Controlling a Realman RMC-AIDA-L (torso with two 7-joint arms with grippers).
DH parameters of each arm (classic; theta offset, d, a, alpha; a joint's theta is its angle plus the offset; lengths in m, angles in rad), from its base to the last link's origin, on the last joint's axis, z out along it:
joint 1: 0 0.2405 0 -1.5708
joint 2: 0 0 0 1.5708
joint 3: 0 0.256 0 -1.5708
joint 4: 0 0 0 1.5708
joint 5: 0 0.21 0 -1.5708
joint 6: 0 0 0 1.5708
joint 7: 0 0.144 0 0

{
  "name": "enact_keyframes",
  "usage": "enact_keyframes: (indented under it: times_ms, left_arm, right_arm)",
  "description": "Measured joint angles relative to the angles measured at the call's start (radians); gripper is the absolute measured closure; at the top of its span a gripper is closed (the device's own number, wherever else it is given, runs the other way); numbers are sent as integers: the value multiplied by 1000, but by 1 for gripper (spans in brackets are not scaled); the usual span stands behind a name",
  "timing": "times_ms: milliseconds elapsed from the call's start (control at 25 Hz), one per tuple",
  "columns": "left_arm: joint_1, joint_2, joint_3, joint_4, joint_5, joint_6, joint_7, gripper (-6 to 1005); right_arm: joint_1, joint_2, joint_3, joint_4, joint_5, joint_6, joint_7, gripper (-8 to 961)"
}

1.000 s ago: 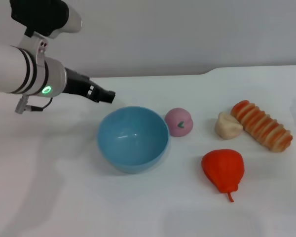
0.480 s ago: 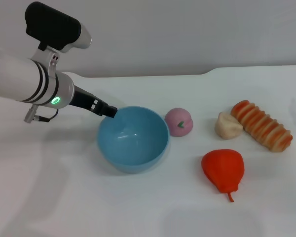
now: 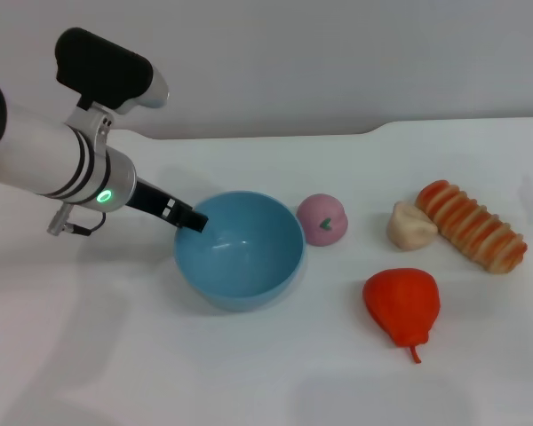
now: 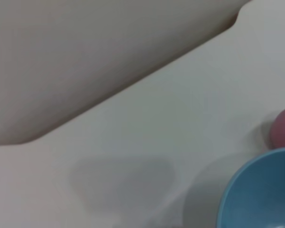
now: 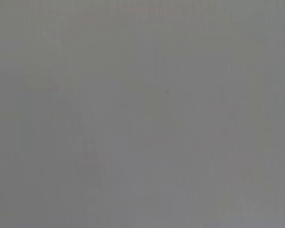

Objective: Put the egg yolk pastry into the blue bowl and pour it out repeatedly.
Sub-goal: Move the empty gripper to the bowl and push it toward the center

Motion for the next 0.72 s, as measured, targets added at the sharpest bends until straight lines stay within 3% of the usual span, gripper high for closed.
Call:
enact_keyframes:
  times_ms: [720]
  left_arm:
    - [-43, -6, 37, 133, 0, 37, 1, 216]
  right_arm:
    - [0, 0, 0, 1, 1, 1, 3, 328]
